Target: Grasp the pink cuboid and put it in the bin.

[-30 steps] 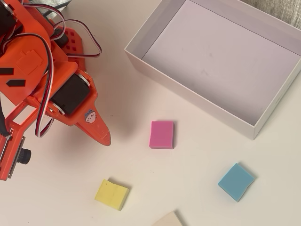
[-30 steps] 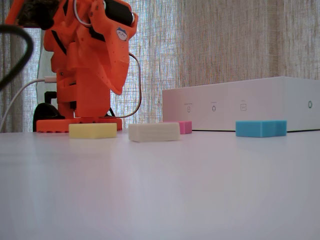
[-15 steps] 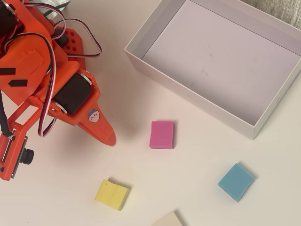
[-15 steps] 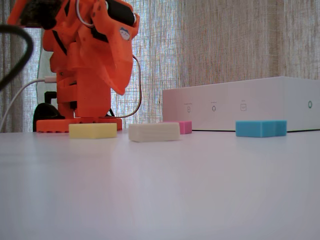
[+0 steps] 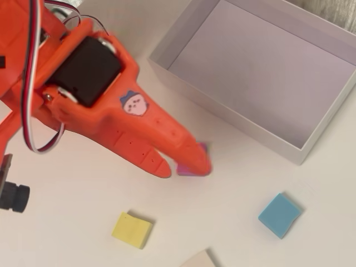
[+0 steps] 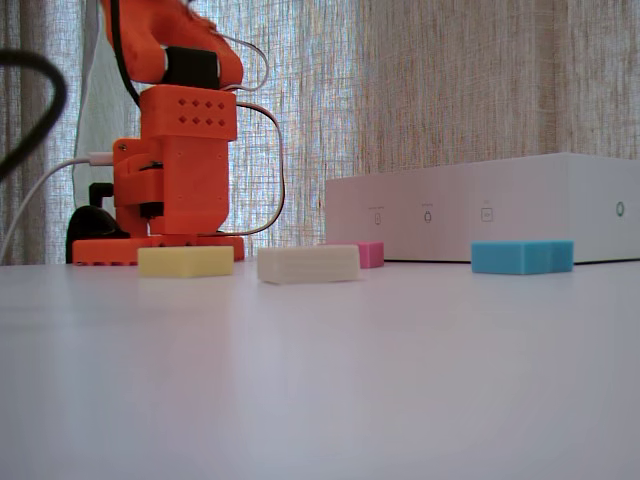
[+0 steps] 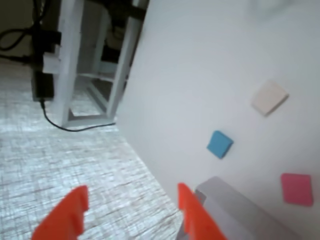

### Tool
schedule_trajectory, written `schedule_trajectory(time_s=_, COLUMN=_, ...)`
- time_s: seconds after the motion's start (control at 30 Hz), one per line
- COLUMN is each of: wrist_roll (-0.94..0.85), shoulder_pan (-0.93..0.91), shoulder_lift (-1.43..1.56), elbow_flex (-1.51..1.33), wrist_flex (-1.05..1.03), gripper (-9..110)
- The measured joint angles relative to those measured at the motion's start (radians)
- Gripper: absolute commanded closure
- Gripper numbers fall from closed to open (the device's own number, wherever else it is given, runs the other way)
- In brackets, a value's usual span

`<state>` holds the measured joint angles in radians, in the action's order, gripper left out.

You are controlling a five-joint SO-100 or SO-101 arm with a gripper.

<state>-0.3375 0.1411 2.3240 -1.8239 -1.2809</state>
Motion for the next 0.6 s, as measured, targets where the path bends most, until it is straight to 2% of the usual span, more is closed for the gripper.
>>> schedule_trajectory(time_s=0.1, wrist_roll=-0.035, shoulder_pan=0.015, shoulder_lift=-0.221, elbow_flex=0.227, wrist_flex=-0.158, gripper=78)
schedule_trajectory(time_s=0.2, wrist_roll=-0.078, shoulder_pan=0.029, shoulder_lift=-0.339, elbow_flex=0.253, wrist_flex=-0.225, gripper=79)
schedule_trajectory(time_s=0.6, wrist_roll=-0.206, shoulder_pan=0.086, shoulder_lift=-0.351, elbow_flex=-0.140, wrist_flex=-0.167, gripper=77)
